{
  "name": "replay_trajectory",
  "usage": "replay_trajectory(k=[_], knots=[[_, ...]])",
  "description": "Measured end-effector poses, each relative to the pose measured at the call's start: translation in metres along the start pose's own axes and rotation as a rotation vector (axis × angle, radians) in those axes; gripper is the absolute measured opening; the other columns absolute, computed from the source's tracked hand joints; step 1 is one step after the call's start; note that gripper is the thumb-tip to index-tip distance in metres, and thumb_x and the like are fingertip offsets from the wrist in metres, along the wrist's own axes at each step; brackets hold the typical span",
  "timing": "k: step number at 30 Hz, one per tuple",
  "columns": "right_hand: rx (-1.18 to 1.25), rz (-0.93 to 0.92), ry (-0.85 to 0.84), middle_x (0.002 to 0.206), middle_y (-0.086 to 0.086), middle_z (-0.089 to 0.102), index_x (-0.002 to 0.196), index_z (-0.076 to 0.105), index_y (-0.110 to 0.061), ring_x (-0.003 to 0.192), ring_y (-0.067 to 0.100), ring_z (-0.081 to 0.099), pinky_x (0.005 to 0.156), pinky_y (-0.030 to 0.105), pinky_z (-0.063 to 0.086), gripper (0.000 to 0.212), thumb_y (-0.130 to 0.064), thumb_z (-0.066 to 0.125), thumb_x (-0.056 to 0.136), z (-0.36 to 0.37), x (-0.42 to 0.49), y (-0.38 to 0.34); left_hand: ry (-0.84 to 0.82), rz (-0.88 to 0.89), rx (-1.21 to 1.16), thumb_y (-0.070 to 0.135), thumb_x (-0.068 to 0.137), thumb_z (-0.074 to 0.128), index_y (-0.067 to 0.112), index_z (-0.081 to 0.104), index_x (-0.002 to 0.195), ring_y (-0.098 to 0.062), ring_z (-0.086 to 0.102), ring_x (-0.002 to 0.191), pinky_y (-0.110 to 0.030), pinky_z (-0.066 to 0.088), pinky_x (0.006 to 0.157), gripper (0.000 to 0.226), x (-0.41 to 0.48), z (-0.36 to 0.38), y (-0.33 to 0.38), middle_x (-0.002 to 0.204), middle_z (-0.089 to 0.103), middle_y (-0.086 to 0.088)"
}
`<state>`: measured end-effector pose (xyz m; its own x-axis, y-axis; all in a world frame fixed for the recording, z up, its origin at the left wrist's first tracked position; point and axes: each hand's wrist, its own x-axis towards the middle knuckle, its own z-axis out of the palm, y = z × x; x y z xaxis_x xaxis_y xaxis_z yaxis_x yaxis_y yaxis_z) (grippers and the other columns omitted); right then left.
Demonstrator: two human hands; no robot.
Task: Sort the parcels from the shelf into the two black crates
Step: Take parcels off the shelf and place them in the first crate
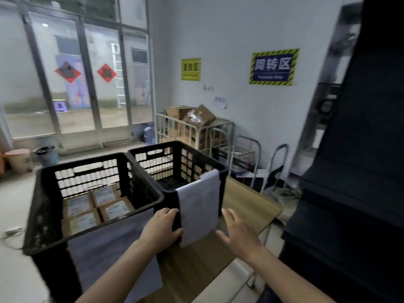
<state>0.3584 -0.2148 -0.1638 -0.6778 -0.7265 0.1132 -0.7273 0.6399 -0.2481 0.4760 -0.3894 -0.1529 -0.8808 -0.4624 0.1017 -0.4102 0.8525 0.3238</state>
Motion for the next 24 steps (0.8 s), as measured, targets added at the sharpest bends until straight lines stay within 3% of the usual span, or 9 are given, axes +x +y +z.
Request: replay_trajectory(k=[10, 24], knots=[[-0.028, 0.284, 0.051, 0.155, 0.004, 0.019, 0.148, 0.017, -0.016, 0.142, 0.020, 0.020, 0.114, 0.033, 0.020, 0.063, -0.041, 0.042, 0.095, -0.047, -0.070, 0.114, -0.129, 0.256, 0.031, 0.042, 0.087, 0.056, 0.020, 0.034, 0.142, -0.019, 0.035, 0.134, -0.029, 0.037, 0.104, 0.063, 0.037, 0.044, 0.130, 0.143, 0.040, -0.001], [-0.004, 0.398, 0.175, 0.157, 0.004, 0.016, 0.149, 0.016, -0.015, 0.144, 0.018, 0.015, 0.117, 0.031, 0.016, 0.063, -0.039, 0.041, 0.096, -0.116, -0.149, 0.261, -0.113, 0.395, 0.032, 0.040, 0.087, 0.056, 0.021, 0.033, 0.141, -0.020, 0.035, 0.132, -0.032, 0.038, 0.105, 0.062, 0.054, 0.082, 0.307, 0.142, 0.041, -0.001]])
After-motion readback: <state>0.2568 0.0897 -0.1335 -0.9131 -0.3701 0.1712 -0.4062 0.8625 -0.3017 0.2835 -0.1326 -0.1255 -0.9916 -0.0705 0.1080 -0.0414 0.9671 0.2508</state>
